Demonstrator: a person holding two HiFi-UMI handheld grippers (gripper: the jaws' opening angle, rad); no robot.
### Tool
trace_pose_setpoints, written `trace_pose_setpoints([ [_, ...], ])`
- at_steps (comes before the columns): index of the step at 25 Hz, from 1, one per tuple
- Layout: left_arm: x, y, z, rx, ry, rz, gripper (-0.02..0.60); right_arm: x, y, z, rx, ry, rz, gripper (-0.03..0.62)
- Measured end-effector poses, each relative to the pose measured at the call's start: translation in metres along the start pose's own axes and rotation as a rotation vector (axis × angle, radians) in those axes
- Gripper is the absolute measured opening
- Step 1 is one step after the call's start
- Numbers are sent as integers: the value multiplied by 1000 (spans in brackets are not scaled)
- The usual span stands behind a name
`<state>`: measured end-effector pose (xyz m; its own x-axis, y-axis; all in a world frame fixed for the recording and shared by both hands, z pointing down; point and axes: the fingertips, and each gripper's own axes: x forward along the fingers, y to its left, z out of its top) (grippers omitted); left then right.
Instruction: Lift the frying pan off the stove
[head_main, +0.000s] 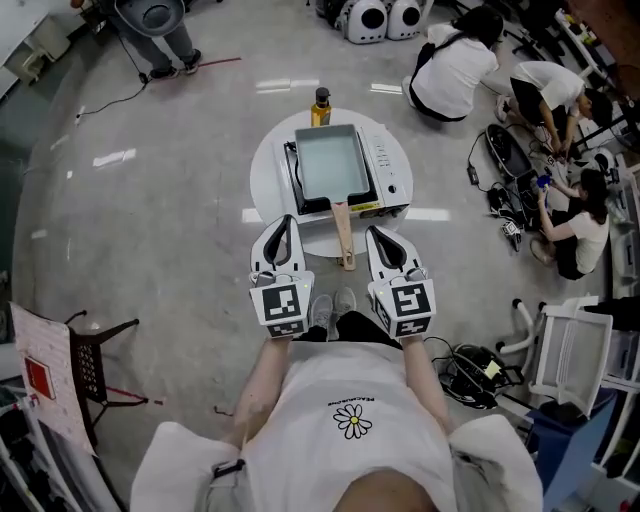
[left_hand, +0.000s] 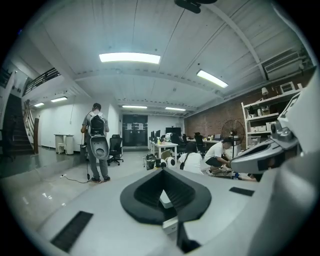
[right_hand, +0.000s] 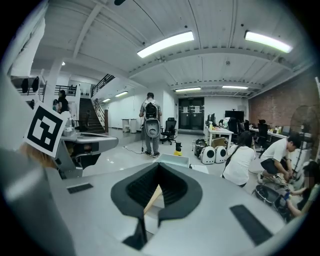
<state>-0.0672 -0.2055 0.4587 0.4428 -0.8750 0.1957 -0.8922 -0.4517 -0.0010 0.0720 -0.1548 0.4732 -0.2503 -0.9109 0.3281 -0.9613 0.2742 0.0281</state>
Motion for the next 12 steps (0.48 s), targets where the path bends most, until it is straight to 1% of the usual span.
trace_pose_setpoints([
  [3,7,1,5,-1,-4,21,-2,5,-5,4,-7,-13,16,3],
  [6,12,-3,8,6,-11,26,-2,9,-8,5,-13,-20,36,2],
  [12,18,-4,17,1,-18,54,-2,12,-11,4,-4,-26,68,3],
])
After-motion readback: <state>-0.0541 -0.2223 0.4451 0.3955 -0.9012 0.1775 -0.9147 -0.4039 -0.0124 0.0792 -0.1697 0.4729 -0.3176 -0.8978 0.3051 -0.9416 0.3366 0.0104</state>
